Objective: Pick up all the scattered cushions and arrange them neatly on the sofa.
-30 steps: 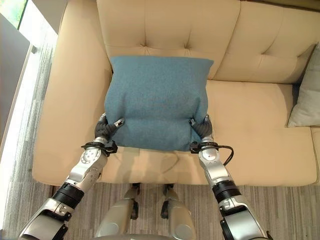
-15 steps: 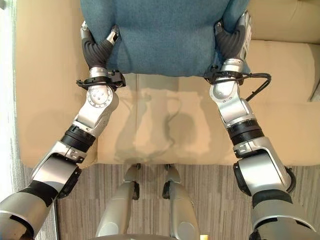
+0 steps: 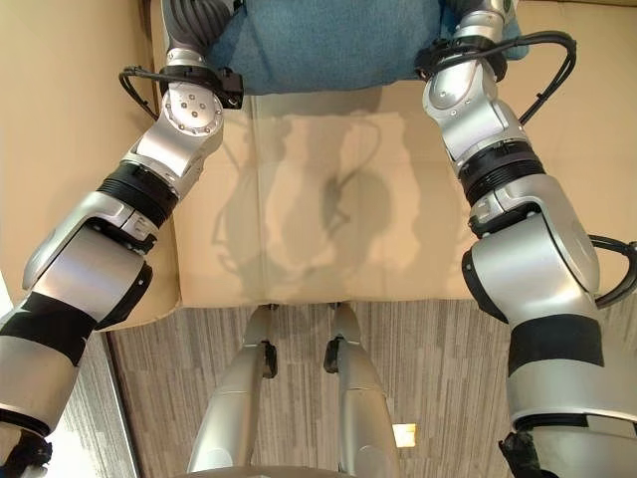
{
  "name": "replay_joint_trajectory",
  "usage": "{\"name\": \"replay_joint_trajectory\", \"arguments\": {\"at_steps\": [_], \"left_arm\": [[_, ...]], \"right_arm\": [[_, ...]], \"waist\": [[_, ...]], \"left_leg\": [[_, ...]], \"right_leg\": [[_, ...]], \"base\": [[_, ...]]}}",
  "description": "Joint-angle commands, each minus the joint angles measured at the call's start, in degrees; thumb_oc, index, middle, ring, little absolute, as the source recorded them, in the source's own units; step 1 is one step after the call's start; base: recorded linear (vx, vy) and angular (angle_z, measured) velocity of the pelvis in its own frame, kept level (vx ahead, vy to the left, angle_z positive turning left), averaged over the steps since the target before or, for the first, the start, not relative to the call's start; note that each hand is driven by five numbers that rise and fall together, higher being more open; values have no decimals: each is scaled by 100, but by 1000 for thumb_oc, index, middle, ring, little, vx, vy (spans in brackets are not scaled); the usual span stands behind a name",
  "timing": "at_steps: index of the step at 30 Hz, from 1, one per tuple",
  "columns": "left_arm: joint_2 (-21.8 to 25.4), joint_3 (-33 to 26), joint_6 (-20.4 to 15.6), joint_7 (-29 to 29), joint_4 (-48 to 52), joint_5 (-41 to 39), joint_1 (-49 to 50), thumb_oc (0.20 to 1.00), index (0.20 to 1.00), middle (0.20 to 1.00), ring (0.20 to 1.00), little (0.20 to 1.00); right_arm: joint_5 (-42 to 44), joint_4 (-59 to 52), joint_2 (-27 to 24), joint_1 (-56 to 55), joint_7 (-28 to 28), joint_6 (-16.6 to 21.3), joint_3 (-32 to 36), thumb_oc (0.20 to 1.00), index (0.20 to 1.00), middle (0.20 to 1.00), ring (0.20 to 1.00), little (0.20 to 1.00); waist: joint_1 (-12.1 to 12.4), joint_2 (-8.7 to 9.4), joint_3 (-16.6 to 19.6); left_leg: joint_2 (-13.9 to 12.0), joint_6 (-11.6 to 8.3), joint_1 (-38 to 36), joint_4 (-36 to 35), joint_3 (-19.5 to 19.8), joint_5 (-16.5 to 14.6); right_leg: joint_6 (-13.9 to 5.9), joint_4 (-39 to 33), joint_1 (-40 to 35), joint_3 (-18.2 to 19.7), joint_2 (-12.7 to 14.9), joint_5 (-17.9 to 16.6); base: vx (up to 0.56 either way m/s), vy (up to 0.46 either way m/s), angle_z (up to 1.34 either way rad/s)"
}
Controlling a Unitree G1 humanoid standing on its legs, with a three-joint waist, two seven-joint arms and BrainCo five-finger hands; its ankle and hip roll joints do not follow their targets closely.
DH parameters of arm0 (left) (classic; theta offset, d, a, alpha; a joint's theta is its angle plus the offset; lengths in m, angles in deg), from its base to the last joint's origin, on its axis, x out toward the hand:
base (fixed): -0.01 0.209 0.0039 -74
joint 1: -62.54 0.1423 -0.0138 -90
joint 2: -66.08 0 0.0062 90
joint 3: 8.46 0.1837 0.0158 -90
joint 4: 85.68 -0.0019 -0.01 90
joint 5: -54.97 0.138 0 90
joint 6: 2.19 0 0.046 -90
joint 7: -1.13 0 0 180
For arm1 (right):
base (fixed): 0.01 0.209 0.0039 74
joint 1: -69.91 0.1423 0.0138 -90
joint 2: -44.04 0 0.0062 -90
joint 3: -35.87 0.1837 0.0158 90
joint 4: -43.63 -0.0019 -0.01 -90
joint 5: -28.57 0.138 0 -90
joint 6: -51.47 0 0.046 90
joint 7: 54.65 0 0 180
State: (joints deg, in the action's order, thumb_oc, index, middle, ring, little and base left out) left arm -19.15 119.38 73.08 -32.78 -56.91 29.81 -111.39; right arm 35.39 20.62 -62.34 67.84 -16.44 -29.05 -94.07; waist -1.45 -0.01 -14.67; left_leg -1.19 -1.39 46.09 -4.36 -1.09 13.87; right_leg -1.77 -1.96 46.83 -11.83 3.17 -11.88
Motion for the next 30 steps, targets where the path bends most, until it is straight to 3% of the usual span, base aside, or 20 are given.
{"name": "replay_joint_trajectory", "arguments": {"at_steps": [1, 2, 3, 4, 10, 23, 24, 27, 30], "left_arm": [[-374, 223, -361, 273, -305, -189, -1183, 846, 846, 846, 846, 846], [-384, 265, -327, 389, -453, -314, -1277, 1000, 1000, 1000, 1000, 1000], [-388, 248, -289, 469, -567, -436, -1315, 1000, 1000, 1000, 1000, 1000], [-370, 327, -235, 624, -719, -502, -1414, 1000, 1000, 1000, 1000, 1000], [-340, 267, -150, 977, -775, -861, -1200, 1000, 1000, 1000, 1000, 1000], [-161, -306, -173, 1206, -784, -1342, -45, 1000, 1000, 1000, 1000, 1000], [-89, -349, -160, 1229, -740, -1334, 83, 1000, 1000, 1000, 1000, 1000], [116, -356, -115, 1264, -742, -1186, 189, 1000, 1000, 1000, 1000, 1000], [636, -472, -99, 1318, -772, -1086, 310, 1000, 1000, 1000, 1000, 1000]], "right_arm": [[343, 198, 598, 462, -333, 158, -237, 200, 200, 200, 200, 200], [494, 328, 613, 501, -465, 126, -284, 304, 304, 304, 304, 304], [592, 417, 614, 552, -547, 88, -318, 495, 495, 495, 495, 495], [813, 622, 630, 621, -774, 33, -446, 1000, 1000, 1000, 1000, 1000], [1270, 805, 456, 580, -1264, -107, -662, 1000, 1000, 1000, 1000, 1000], [1212, 865, -419, 196, -1454, -200, -653, 1000, 1000, 1000, 1000, 1000], [1176, 838, -529, 102, -1456, -200, -609, 1000, 1000, 1000, 1000, 1000], [1154, 766, -692, -55, -1452, -158, -481, 1000, 1000, 1000, 1000, 1000], [1073, 584, -953, -322, -1479, -116, -354, 1000, 1000, 1000, 1000, 1000]], "waist": [[39, 207, 671], [33, 194, 677], [53, 164, 722], [61, 151, 722], [85, 119, 726], [167, 173, 694], [161, 189, 657], [164, 197, 654], [159, 215, 660]], "left_leg": [[-56, -527, -315, -64, 117, -424], [-51, -533, -281, -64, 111, -414], [-85, -574, -316, -64, 157, -586], [-89, -582, -276, -64, 143, -567], [-82, -596, -142, -64, 143, -523], [-79, -630, -143, -64, 207, -488], [-38, -595, -102, -64, 165, -316], [-45, -601, -171, -64, 170, -325], [-47, -604, -232, -64, 162, -341]], "right_leg": [[-991, -304, -390, 3, 300, 58], [-994, -304, -347, 1, 295, 46], [-1043, -304, -376, 47, 255, 192], [-1046, -304, -323, 51, 251, 172], [-1033, -304, -149, 69, 244, 136], [-1011, -304, -141, 20, 257, 140], [-962, -304, -105, -54, 298, -8], [-959, -304, -165, -67, 297, 2], [-968, -304, -237, -78, 313, -1]], "base": [[0, 0, 0], [71, -6, 0], [78, -9, 0], [74, -2, 0], [2, -1, -1], [-5, -2, 0], [-78, 3, 3], [-30, -1, 7], [-7, 0, 2]]}}
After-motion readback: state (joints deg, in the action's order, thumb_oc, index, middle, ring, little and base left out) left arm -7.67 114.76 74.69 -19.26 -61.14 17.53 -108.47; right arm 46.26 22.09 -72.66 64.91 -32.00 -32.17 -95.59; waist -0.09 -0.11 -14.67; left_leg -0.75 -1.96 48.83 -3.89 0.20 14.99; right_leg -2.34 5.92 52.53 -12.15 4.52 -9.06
